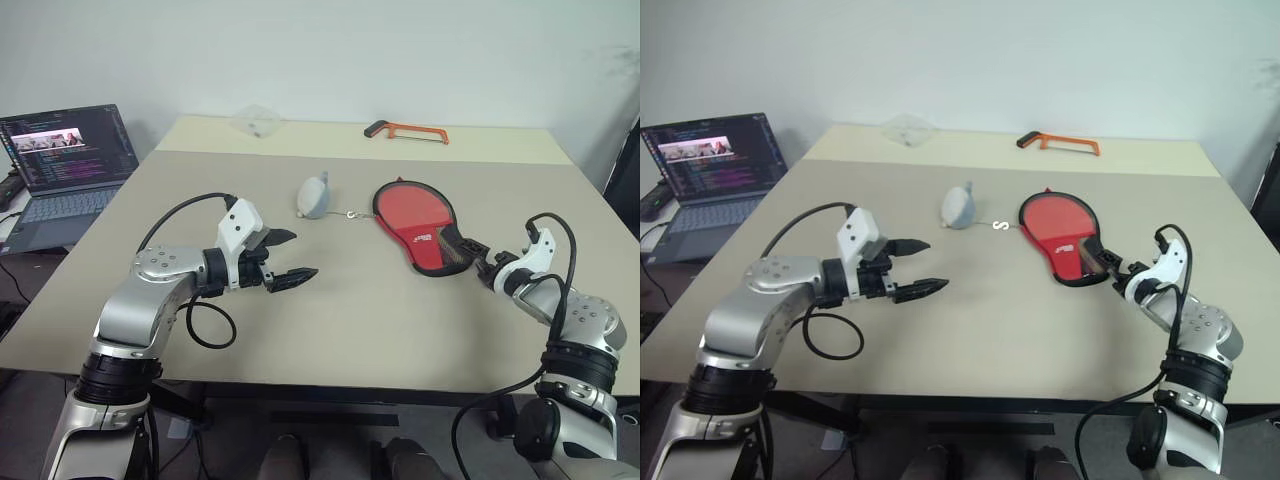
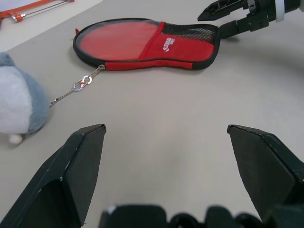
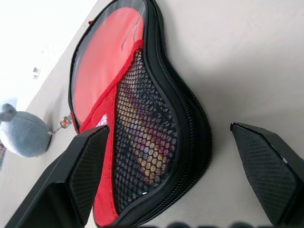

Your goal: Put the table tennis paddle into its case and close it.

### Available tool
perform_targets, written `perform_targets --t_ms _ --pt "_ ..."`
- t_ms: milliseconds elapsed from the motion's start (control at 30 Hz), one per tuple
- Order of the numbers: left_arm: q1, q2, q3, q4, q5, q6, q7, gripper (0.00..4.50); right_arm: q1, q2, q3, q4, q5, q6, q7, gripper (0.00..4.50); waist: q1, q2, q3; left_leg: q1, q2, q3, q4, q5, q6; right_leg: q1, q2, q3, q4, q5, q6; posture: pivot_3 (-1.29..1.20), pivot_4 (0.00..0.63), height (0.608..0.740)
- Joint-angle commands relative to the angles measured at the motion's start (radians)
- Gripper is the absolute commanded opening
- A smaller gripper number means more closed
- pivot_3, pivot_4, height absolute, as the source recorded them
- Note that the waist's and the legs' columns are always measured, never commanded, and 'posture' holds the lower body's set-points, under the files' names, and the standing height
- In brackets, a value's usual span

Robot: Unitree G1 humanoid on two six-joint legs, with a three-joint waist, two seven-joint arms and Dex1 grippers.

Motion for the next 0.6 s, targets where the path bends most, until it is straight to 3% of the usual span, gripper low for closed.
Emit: perform_targets --t_ms 33,600 --pt "-0.009 -0.005 -0.007 -0.021 -0.006 -0.019 0.01 4.47 -0.025 0.03 0.015 -0.028 0.04 0.014 -0.005 4.5 -0.005 0.0 0.0 0.0 0.0 0.0 0.0 0.0 0.0 0.0 0.0 0.0 0.0 0.0 0.0 0.0 0.15 0.74" --pt "-0.034 -0.017 -0.038 0.029 0.013 -0.074 0.017 4.47 -0.084 0.117 -0.032 0.033 0.098 -0.001 -0.049 4.5 -0.015 0.0 0.0 0.002 0.014 0.001 0.0 0.0 0.0 -0.002 0.014 0.001 0.0 0.001 -0.005 0.0 0.15 0.74"
